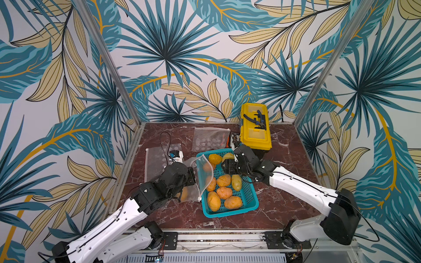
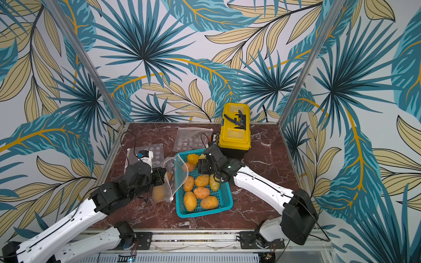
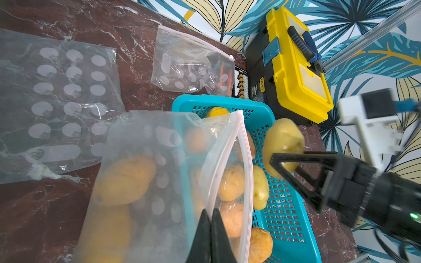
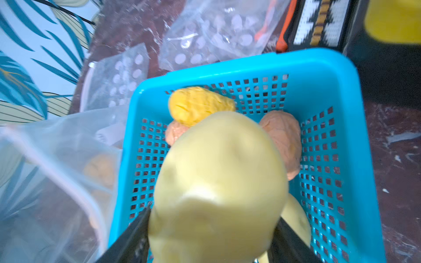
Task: Put the potatoes into a zipper bag and zip it
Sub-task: Pick up the potato from the basket, then place the potato into the zipper food storage bag.
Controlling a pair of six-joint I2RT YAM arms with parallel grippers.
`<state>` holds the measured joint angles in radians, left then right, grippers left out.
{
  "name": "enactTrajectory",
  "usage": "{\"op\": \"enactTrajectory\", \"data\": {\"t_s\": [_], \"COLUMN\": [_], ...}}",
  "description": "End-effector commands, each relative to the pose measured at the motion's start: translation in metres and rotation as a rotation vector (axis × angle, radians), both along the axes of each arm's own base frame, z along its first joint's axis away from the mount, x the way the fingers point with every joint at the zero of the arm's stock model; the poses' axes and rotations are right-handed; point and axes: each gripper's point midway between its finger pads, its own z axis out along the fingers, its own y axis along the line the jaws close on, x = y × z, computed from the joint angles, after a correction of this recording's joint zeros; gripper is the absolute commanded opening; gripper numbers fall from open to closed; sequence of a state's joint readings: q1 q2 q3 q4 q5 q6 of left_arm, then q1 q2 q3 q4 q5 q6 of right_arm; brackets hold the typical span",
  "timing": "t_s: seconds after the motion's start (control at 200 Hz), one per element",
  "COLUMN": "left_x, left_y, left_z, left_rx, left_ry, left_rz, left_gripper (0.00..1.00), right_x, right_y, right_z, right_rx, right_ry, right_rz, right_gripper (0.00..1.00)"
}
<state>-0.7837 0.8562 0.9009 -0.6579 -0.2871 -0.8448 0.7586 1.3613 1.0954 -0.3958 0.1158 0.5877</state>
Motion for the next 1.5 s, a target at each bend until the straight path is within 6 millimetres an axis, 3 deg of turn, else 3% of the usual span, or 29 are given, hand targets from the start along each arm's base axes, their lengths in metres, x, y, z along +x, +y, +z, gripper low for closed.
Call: {"op": "enactTrajectory", "data": {"t_s": [0.0,0.17,0.361,0.511,0.811,1.072,1.282,1.492], "left_x": [0.001,0.001,0.001,0.0,0.0,0.0,0.0,-0.001], "left_y": [-0.001,-0.001,-0.001,-0.001,-0.002,-0.002,-0.002,-0.002], "left_z": [0.004,0.004,0.005,0.004,0.005,0.005,0.006,0.005], "left_rx": [-0.014,-0.014,-0.015,-0.015,-0.018,-0.017,-0.019,-0.019], "left_ry": [-0.018,-0.017,-0.017,-0.018,-0.017,-0.018,-0.019,-0.017], "left_rz": [-0.003,-0.003,-0.007,-0.008,-0.01,-0.012,-0.013,-0.017], "left_gripper": [0.0,0.0,0.0,0.0,0.0,0.0,0.0,0.0], "right_x": [-0.021,-0.039,-0.043,-0.029,-0.039,-0.04,-0.039,-0.042], "right_y": [0.01,0.039,0.079,0.071,0.089,0.102,0.105,0.102], "right_z": [0.028,0.056,0.049,0.035,0.031,0.015,0.013,0.015], "right_rx": [0.012,0.071,0.048,-0.038,0.023,0.013,-0.004,0.0], "right_ry": [-0.102,-0.169,-0.14,-0.123,-0.099,-0.052,-0.037,-0.036], "right_rz": [0.069,0.168,0.262,0.186,0.274,0.312,0.318,0.326], "right_gripper": [0.32,0.32,0.32,0.28,0.3,0.51,0.72,0.85]}}
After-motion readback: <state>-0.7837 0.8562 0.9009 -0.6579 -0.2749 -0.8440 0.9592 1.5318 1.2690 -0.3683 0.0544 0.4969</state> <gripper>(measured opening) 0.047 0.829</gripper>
